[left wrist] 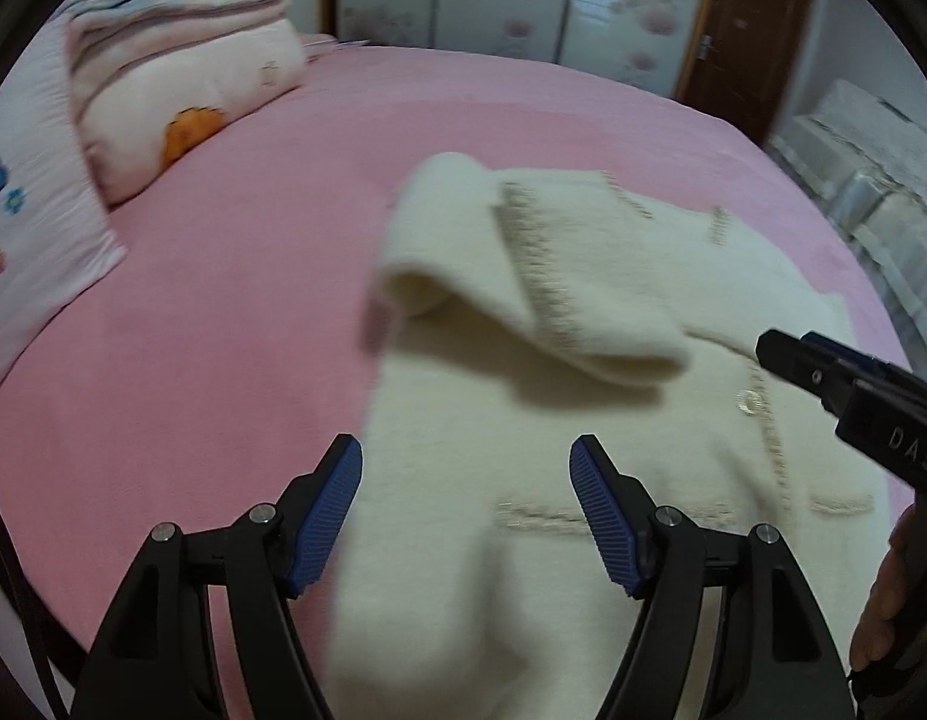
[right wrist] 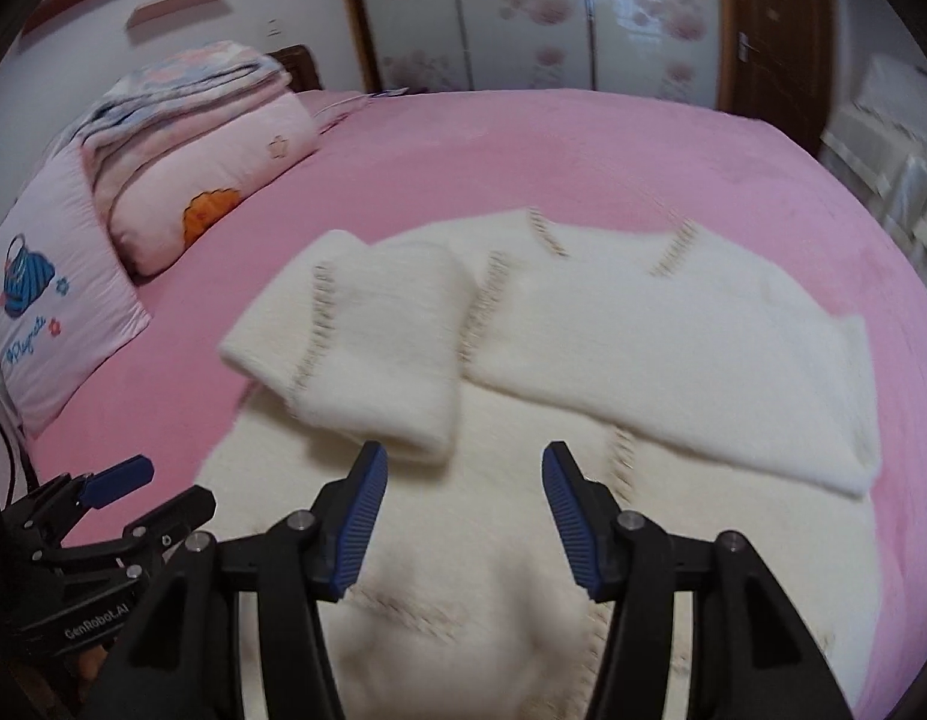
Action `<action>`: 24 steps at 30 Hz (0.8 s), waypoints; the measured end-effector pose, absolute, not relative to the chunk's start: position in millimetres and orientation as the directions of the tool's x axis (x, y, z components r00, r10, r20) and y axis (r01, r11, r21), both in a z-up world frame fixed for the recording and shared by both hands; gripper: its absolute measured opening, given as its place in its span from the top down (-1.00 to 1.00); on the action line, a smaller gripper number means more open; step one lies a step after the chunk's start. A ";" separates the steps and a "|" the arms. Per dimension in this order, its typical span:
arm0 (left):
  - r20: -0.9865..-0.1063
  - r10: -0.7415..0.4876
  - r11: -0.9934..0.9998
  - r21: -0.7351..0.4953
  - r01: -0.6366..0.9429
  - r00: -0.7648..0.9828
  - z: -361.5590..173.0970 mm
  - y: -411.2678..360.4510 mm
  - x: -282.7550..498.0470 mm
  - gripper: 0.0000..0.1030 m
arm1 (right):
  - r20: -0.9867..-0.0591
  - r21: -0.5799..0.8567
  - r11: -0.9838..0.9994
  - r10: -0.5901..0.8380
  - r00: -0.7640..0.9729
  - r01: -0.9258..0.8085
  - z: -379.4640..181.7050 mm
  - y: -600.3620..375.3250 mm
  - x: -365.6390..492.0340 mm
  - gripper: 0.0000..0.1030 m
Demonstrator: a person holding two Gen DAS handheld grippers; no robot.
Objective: Fold large clothes
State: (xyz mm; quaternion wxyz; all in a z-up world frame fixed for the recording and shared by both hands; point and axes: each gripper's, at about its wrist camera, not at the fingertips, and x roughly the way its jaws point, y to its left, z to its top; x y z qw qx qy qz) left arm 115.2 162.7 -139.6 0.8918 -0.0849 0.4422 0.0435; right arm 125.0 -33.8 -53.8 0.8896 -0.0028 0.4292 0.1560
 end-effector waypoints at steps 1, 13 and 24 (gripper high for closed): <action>-0.794 0.023 0.979 -0.106 -0.176 0.608 -140.6 169.3 112.2 -0.37 | -0.764 0.127 0.946 0.286 0.579 -0.299 -53.1 -21.5 128.7 -0.05; -0.816 -0.023 0.959 -0.181 -0.217 0.578 -165.9 196.2 105.6 -0.37 | -0.853 0.093 0.925 0.264 0.449 -0.367 -94.9 77.5 183.4 -0.05; -0.832 -0.058 0.943 -0.227 -0.244 0.551 -171.7 205.8 109.7 -0.37 | -0.864 -0.131 0.907 0.094 0.495 -0.400 -99.4 88.1 179.5 0.81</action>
